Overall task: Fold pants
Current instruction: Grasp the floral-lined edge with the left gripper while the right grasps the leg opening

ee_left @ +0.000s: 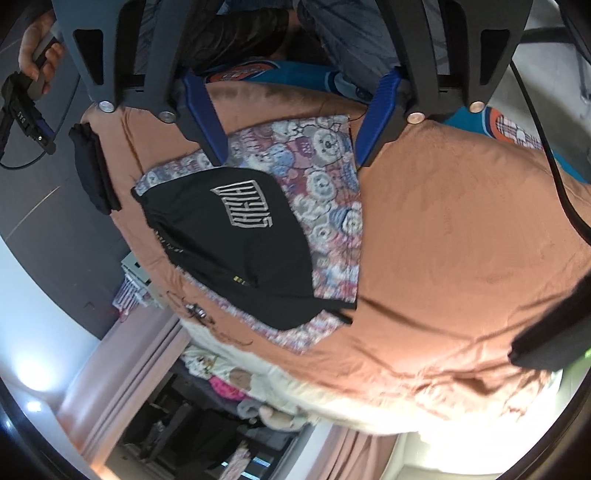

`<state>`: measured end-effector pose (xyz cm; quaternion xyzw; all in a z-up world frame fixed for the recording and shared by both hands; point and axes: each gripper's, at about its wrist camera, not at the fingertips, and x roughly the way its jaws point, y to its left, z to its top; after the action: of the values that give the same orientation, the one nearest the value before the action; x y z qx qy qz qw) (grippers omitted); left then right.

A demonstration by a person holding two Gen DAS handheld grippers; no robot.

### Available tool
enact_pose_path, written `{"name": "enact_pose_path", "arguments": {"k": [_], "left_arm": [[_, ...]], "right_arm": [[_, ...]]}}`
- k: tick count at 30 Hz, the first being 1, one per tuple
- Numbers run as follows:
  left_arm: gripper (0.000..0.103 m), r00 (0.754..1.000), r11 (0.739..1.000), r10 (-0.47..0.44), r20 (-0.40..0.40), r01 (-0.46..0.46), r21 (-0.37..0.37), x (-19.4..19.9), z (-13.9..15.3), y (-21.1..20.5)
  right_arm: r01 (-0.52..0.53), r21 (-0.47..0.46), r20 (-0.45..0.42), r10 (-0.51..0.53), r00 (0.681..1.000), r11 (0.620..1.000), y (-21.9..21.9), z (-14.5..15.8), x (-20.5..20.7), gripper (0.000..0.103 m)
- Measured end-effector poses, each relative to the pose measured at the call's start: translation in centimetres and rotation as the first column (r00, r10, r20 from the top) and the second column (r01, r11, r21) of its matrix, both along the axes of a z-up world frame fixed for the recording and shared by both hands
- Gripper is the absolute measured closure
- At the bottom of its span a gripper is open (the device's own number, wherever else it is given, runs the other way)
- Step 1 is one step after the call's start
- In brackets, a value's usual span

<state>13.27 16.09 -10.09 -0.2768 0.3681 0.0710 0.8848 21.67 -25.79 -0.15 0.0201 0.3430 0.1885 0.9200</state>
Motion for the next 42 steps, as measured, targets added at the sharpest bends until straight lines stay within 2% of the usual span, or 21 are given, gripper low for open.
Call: {"name": "enact_pose_path", "arguments": {"k": [9, 15, 21, 29, 33, 35, 37, 39, 42], "left_arm": [[0.035, 0.993, 0.994, 0.009, -0.12, -0.022, -0.109, 2.1, -4.9, 1.6], [0.036, 0.987, 0.988, 0.008, -0.163, -0.033, -0.152, 3.1, -7.1, 1.9], [0.036, 0.981, 0.981, 0.017, -0.194, -0.054, -0.185, 4.0, -8.5, 2.3], [0.036, 0.98, 0.965, 0.031, -0.198, -0.082, -0.25, 4.8, -9.1, 2.6], [0.036, 0.979, 0.95, 0.034, -0.2, -0.094, -0.297, 4.4, -9.3, 2.1], [0.037, 0.979, 0.932, 0.036, -0.199, -0.105, -0.346, 4.2, -9.6, 2.1], [0.042, 0.979, 0.91, 0.043, -0.198, -0.12, -0.397, 3.9, -9.9, 2.2], [0.046, 0.978, 0.898, 0.057, -0.2, -0.138, -0.419, 3.7, -10.0, 2.3], [0.056, 0.977, 0.881, 0.076, -0.198, -0.159, -0.446, 3.6, -10.2, 2.4]], "right_arm": [[-0.039, 0.021, -0.063, 0.04, 0.997, 0.999, 0.0, -1.6, 4.5, 0.0], [-0.061, 0.035, -0.122, 0.065, 0.99, 0.998, -0.2, -3.2, 7.4, 0.007], [-0.082, 0.054, -0.184, 0.091, 0.979, 0.995, 0.1, -4.5, 10.4, 0.008], [-0.091, 0.097, -0.247, 0.113, 0.963, 0.991, 0.2, -6.0, 14.6, 0.008], [-0.092, 0.112, -0.272, 0.12, 0.955, 0.989, 0.7, -7.0, 16.1, 0.011], [-0.092, 0.127, -0.294, 0.126, 0.948, 0.988, 0.9, -7.4, 16.9, 0.013], [-0.084, 0.132, -0.307, 0.121, 0.944, 0.988, 1.0, -7.8, 17.6, 0.014], [-0.074, 0.143, -0.325, 0.118, 0.938, 0.987, 0.9, -8.4, 18.5, 0.014], [-0.056, 0.159, -0.344, 0.108, 0.933, 0.986, 1.2, -9.1, 19.4, 0.017]]}}
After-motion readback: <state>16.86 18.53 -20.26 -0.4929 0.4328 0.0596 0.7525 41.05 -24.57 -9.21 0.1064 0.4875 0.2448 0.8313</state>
